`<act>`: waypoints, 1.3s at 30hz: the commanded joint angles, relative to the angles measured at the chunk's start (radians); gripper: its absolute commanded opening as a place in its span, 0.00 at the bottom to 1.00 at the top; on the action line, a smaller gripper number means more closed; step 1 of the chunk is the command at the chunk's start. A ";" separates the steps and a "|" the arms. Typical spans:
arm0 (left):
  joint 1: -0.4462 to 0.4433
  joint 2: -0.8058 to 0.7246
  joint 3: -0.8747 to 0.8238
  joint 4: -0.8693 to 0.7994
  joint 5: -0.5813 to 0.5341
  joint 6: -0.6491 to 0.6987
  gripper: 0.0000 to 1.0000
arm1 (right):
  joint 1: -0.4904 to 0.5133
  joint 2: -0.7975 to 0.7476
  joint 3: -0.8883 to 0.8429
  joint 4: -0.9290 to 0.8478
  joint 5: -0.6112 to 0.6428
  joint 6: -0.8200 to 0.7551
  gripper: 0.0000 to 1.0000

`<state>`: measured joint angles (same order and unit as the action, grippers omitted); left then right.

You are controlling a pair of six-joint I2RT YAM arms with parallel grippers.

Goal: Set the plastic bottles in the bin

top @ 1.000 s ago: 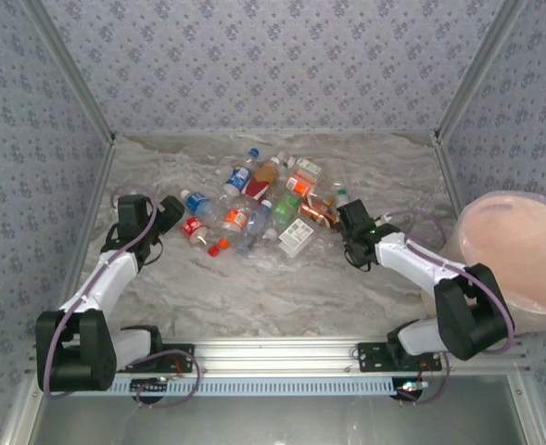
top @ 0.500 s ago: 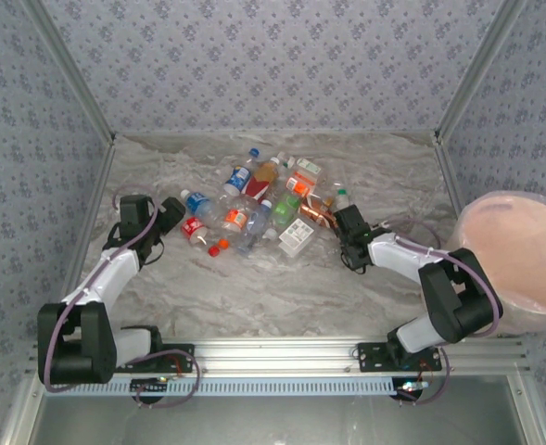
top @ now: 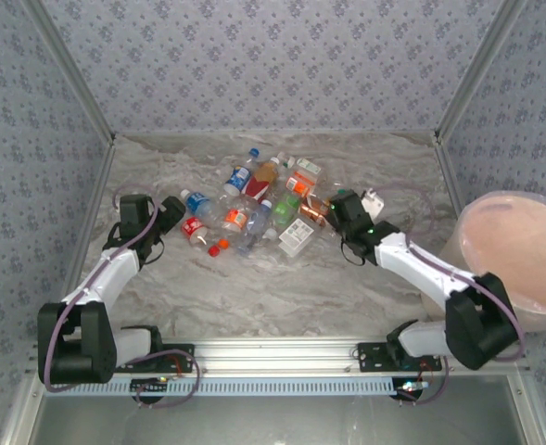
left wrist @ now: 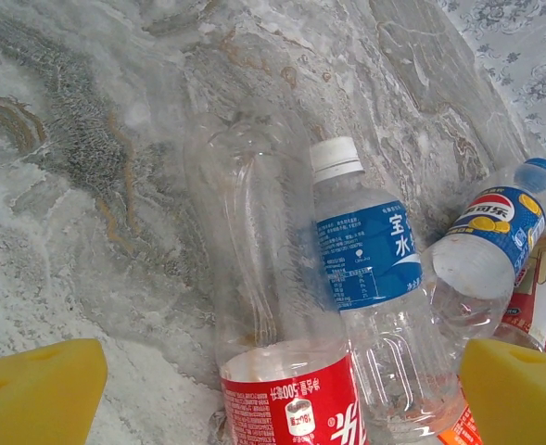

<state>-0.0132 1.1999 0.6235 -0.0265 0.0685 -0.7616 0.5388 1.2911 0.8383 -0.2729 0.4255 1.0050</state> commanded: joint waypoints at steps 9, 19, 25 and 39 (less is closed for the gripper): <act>-0.009 0.028 0.070 0.010 0.040 -0.016 0.98 | 0.030 -0.222 0.337 -0.218 0.168 -0.702 0.42; -0.027 0.056 0.126 0.010 0.049 -0.021 0.98 | -0.022 -0.263 0.635 -0.693 0.680 -0.799 0.44; -0.038 0.070 0.146 0.004 0.054 -0.022 0.98 | -0.223 -0.381 0.606 -0.793 0.657 -0.753 0.42; -0.056 0.096 0.206 -0.046 0.061 0.002 0.98 | -0.776 -0.433 0.314 -0.611 0.170 -0.760 0.44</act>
<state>-0.0620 1.2926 0.8021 -0.0505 0.1200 -0.7753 -0.1967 0.8524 1.2045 -0.9318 0.7441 0.2352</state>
